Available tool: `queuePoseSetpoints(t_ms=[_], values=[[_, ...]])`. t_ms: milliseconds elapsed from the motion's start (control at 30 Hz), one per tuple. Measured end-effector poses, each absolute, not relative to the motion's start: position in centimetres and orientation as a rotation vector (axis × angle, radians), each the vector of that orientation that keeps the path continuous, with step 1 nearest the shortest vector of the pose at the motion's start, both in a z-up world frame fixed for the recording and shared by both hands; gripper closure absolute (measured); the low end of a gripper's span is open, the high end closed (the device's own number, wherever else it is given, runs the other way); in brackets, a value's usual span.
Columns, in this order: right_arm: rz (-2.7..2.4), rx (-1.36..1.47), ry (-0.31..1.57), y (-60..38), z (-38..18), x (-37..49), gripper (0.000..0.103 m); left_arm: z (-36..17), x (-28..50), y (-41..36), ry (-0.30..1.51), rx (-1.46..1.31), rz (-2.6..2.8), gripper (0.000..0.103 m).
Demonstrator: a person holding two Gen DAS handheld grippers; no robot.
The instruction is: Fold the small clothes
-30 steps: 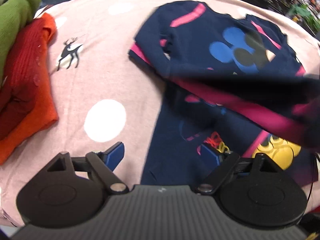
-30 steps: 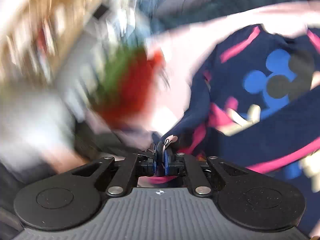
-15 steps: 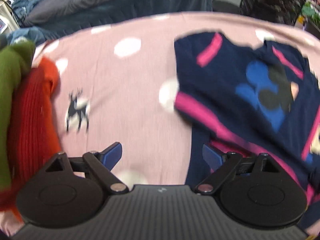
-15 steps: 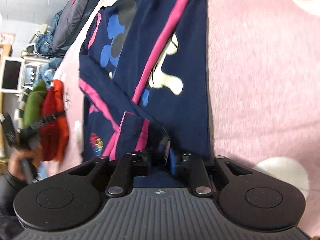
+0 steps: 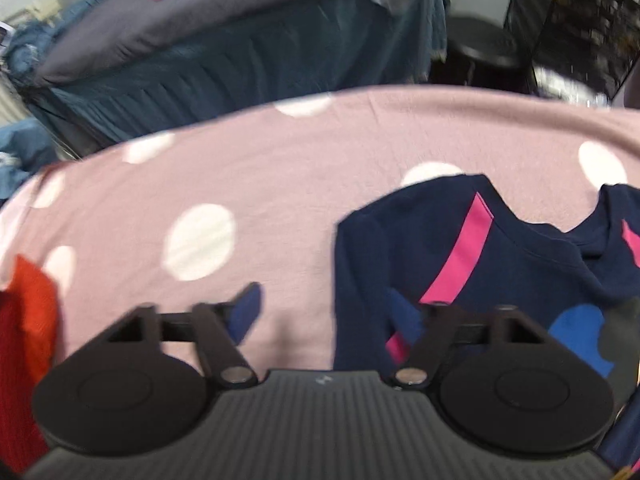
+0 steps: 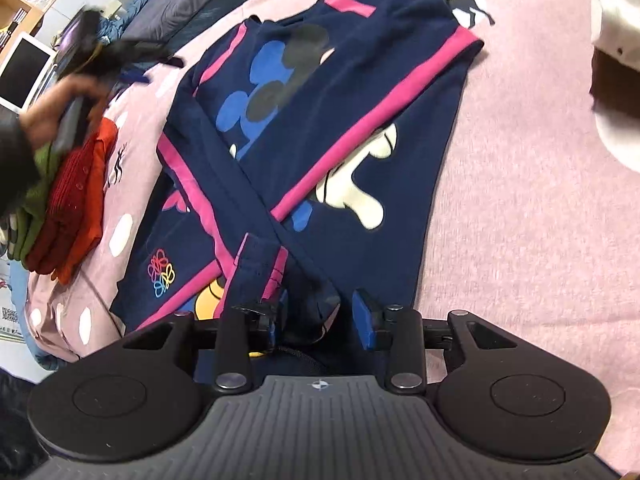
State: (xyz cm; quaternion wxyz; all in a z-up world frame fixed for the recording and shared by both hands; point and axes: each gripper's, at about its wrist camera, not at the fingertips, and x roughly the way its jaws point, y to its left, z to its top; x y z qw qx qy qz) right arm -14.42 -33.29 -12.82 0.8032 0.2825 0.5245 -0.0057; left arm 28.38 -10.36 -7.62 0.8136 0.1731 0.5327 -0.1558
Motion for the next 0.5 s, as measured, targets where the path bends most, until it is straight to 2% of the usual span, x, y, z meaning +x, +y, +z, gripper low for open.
queuePoseSetpoints(t_ms=[67,167,267,367,433,500], values=[[-0.016,0.62,1.134,-33.5,-13.2,-14.5,0.04,-9.1,29.4,-11.3,1.187,0.39,-0.329,0.059],[-0.025,0.641,1.135,-33.7,-13.3,-14.7,0.04,-10.3,30.0,-12.0,1.214,0.413,-0.331,0.1],[-0.027,0.657,1.135,-34.1,-13.4,-15.0,0.041,-9.6,30.5,-12.5,1.182,0.403,-0.344,0.1],[-0.015,0.669,1.148,-34.1,-13.6,-15.0,0.052,-8.1,32.0,-13.2,1.143,0.342,-0.33,0.101],[-0.009,0.665,1.16,-34.1,-13.7,-15.0,0.052,-7.4,32.9,-13.6,1.078,0.335,-0.269,0.101],[-0.011,0.658,1.174,-34.2,-13.8,-15.1,0.053,-8.0,34.0,-14.3,1.117,0.32,-0.278,0.098]])
